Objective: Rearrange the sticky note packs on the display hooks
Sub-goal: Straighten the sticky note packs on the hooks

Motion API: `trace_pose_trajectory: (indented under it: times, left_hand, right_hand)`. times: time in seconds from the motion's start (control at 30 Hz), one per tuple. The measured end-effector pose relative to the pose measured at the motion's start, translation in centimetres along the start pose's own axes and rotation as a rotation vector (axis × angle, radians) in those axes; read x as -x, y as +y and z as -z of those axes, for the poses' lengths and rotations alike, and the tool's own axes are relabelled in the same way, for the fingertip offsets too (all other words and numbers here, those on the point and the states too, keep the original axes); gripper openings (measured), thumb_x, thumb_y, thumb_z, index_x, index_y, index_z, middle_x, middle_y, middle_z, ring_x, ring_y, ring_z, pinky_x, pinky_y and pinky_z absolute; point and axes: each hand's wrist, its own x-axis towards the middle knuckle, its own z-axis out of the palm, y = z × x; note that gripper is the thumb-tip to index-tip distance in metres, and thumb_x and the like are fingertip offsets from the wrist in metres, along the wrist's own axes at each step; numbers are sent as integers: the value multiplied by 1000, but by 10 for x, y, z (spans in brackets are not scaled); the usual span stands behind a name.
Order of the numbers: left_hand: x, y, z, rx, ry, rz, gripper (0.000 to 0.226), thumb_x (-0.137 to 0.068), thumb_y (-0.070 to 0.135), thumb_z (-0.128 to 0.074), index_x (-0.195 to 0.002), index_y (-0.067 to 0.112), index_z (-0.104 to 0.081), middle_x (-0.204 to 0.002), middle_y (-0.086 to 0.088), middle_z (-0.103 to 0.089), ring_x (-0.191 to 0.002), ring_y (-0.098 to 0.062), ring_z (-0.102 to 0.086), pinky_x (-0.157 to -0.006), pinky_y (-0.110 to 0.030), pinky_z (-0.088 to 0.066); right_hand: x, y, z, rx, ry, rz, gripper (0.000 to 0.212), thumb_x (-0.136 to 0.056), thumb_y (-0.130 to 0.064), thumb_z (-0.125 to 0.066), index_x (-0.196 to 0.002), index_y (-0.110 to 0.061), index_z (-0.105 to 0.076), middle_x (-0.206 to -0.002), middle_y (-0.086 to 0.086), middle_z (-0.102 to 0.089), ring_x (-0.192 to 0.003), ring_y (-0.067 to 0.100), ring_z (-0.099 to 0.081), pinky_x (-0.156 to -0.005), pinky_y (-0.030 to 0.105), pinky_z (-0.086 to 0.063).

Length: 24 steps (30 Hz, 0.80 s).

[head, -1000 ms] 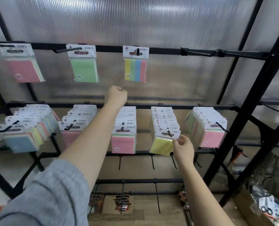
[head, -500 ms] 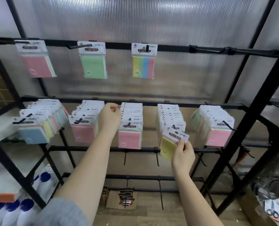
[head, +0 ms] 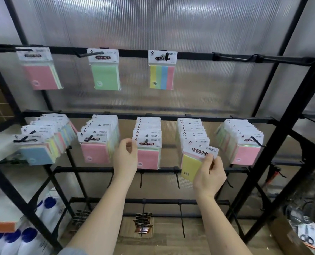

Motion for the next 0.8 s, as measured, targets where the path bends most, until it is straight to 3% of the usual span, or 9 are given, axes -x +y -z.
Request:
trace_pose_trajectory:
  times: [0.1, 0.23, 0.4, 0.57, 0.67, 0.8]
  left_hand:
    - [8, -6, -2, 24, 0, 16, 19, -93, 24, -55, -109, 14, -58, -109, 1, -60, -98, -11, -54, -79, -22, -38]
    - [19, -11, -3, 111, -35, 16, 21, -87, 26, -65, -102, 16, -55, -97, 5, -61, -90, -11, -58, -71, -20, -41]
    - [26, -12, -9, 310, -188, 97, 16, -93, 26, -57, -107, 17, -56, -101, 6, -66, -94, -8, -62, -69, -17, -46]
    - [25, -7, -13, 270, -206, 56, 21, -100, 28, -41, -110, 19, -57, -94, 14, -62, -84, 1, -57, -59, -2, -41]
    - [26, 0, -13, 229, -135, 43, 22, -101, 28, -36, -101, 23, -57, -85, 16, -59, -72, 2, -54, -54, -2, -38]
    - [30, 5, -9, 185, -7, 7, 36, -101, 28, -34, -67, 24, -43, -57, 14, -48, -51, 4, -44, -47, -8, -33]
  right_hand:
    - [-4, -9, -3, -64, 25, 22, 34, -91, -33, -41, -58, -27, -36, -51, -9, -43, -52, -1, -42, -52, 15, -31]
    - [-10, -22, -4, -147, 53, 51, 38, -95, -24, -44, -58, -23, -34, -51, -16, -42, -51, 0, -37, -50, 14, -29]
    - [-16, -38, -6, -201, 84, 56, 42, -98, -18, -45, -58, -20, -33, -52, -12, -34, -51, 0, -34, -51, 14, -29]
    - [-19, -46, -7, -264, 49, 66, 37, -97, -24, -44, -60, -21, -40, -51, -20, -44, -53, -2, -38, -53, 12, -31]
    - [-21, -49, -8, -276, 50, 86, 35, -95, -27, -44, -60, -22, -41, -52, -20, -46, -53, -3, -39, -53, 11, -32]
    - [-22, -52, -9, -288, 52, 117, 35, -95, -25, -44, -60, -23, -41, -52, -22, -48, -53, -4, -42, -53, 9, -33]
